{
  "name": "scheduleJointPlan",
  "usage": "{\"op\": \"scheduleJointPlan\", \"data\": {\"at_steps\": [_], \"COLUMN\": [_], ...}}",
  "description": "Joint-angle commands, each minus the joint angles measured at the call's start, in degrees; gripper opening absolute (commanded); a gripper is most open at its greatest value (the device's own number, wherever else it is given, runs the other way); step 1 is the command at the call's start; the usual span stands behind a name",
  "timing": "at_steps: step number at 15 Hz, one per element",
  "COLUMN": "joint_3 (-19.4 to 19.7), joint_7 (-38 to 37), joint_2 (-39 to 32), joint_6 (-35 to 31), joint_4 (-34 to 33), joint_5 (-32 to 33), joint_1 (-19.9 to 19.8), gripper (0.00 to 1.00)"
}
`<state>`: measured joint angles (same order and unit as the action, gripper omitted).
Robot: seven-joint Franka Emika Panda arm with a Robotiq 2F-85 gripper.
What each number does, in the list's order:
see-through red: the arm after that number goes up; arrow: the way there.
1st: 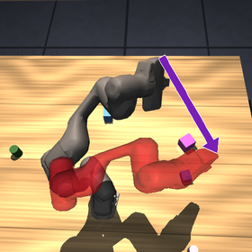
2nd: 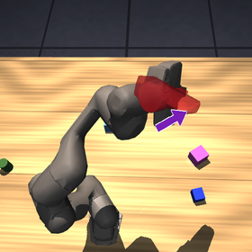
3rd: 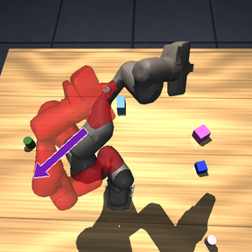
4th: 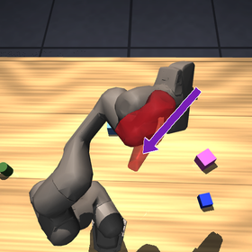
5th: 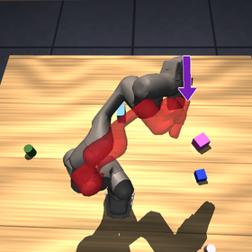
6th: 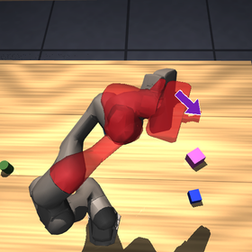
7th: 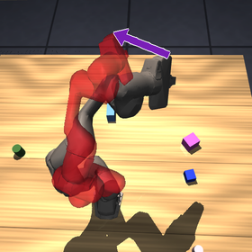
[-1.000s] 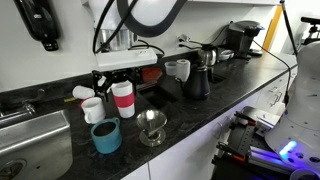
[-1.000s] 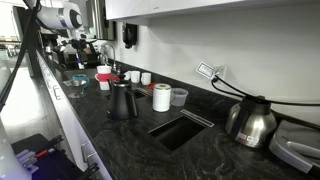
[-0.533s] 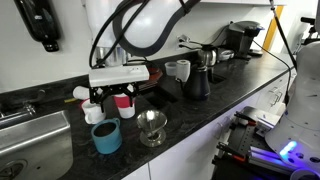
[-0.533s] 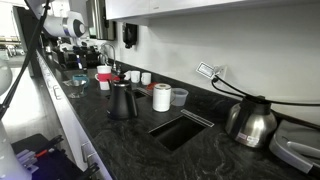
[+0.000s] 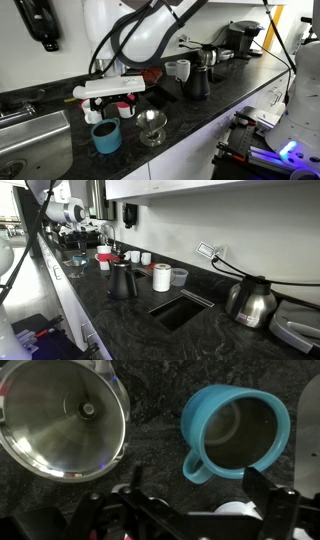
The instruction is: Move the Green cup to the right
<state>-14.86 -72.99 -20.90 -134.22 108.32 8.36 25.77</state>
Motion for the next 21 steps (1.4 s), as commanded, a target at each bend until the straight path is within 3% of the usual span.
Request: {"op": "scheduleJointPlan", "data": {"at_steps": [1, 14, 21], "joint_3": [1.6, 3.5, 3.5], "joint_7": [-3.3, -23.5, -29.4], "joint_2": [-1.4, -3.0, -4.0], "joint_6": [-1.7, -2.6, -4.0], "joint_4": [-1.7, -2.4, -2.3], "joint_5": [-0.4, -0.6, -0.2], "joint_1": [1.6, 3.3, 3.8], "gripper": [1.0, 1.0, 0.98]}}
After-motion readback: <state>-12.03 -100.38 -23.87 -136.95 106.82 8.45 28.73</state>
